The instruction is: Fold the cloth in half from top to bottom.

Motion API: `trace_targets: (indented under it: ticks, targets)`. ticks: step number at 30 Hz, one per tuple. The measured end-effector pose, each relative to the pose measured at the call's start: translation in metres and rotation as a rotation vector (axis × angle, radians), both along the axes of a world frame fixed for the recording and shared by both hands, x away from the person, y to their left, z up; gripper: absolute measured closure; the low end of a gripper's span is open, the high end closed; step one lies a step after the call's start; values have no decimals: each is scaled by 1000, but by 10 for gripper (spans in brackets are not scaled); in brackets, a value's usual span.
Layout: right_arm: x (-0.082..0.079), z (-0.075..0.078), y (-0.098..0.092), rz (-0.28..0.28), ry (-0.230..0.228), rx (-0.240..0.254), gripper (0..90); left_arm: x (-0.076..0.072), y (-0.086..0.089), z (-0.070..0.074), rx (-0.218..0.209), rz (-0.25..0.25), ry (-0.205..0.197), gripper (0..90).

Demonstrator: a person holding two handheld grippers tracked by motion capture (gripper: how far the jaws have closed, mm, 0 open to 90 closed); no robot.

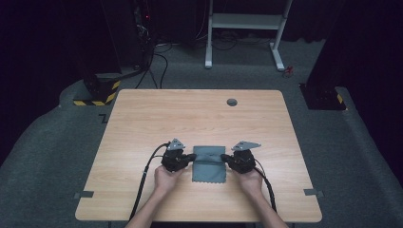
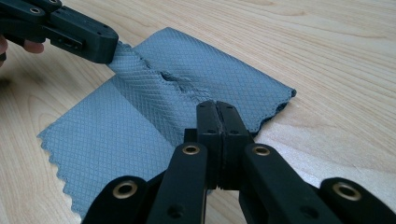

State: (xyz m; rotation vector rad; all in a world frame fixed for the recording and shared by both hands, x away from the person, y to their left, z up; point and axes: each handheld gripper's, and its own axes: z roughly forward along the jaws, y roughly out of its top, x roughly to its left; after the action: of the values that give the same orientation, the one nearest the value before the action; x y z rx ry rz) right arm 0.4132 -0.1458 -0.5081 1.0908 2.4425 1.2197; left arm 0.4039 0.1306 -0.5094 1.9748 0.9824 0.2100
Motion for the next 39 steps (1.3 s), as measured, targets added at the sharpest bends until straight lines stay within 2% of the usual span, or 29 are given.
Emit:
trace_targets:
  ticks: [3,6,9,14,18,26,29,39]
  targets:
    - [-2,0,0,-1,0,3,896,-2,0,1,1,-3,-15,900]
    - [-2,0,1,8,-7,-11,895,-4,1,0,-9,1,-11,900]
    - [-4,0,0,10,-10,-1,895,-5,2,0,-13,3,-6,900]
    - [-8,0,-2,15,-15,8,895,-11,2,2,-14,-6,-21,900]
    - [-10,-1,-2,20,-16,7,895,-13,1,-1,-16,-6,-10,900]
    - [-17,0,-3,32,-16,5,895,-20,0,1,22,-25,-39,900]
    - [-20,-1,-2,38,-30,-6,895,-22,0,-1,22,-29,-33,900]
    - [-30,-3,-3,51,-29,-12,894,-30,0,-5,30,-42,-33,900]
